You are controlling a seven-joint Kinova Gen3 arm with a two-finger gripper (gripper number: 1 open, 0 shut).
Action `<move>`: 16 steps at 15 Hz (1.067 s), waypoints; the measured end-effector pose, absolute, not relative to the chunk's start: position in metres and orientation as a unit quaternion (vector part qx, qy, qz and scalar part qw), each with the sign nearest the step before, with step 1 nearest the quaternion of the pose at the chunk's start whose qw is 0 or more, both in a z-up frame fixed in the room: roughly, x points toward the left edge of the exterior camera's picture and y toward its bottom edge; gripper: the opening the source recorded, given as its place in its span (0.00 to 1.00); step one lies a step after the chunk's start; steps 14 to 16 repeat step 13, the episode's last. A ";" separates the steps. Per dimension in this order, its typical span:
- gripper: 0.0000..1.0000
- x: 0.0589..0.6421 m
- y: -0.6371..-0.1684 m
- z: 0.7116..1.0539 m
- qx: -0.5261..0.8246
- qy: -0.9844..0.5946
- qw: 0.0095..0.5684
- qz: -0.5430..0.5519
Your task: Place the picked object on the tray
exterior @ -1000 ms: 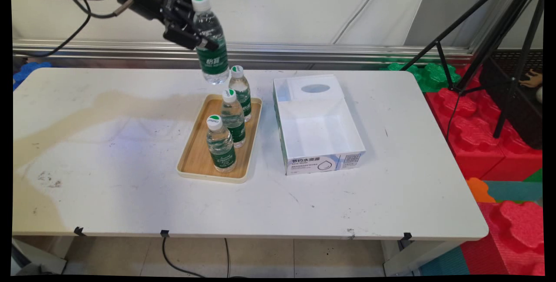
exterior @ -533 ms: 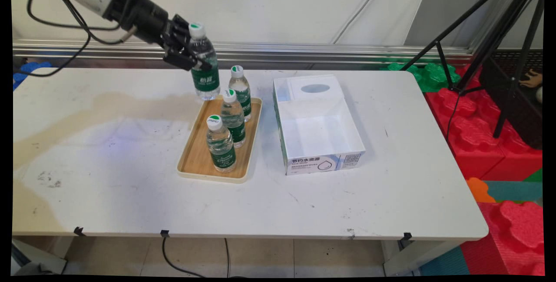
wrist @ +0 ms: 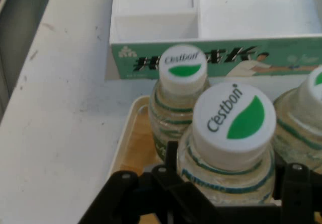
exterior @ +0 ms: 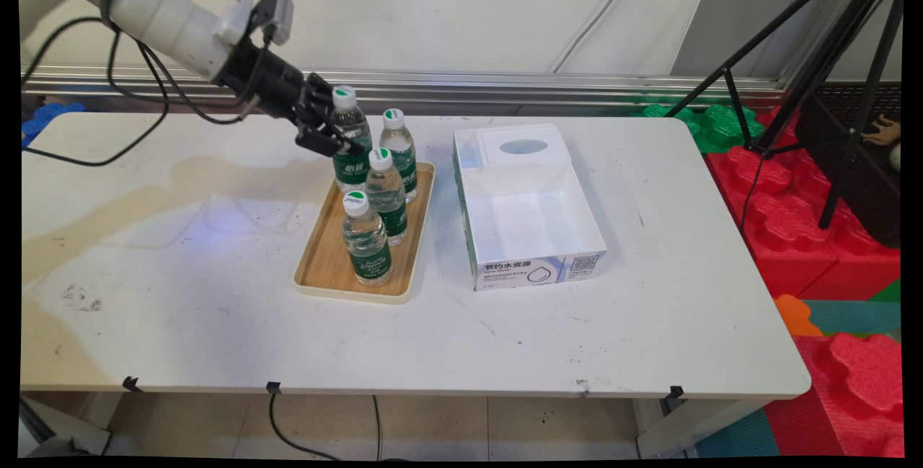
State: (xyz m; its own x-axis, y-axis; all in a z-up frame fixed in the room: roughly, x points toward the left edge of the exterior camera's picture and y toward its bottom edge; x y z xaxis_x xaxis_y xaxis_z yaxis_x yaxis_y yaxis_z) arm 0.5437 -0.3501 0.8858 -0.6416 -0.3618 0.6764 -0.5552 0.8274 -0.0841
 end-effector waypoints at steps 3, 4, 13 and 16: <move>0.00 0.545 -0.356 0.862 0.259 -0.896 0.333 0.141; 0.00 0.545 -0.357 0.856 0.259 -0.896 0.332 0.141; 1.00 0.545 -0.364 0.827 0.256 -0.897 0.332 0.138; 1.00 0.545 -0.364 0.827 0.256 -0.897 0.332 0.138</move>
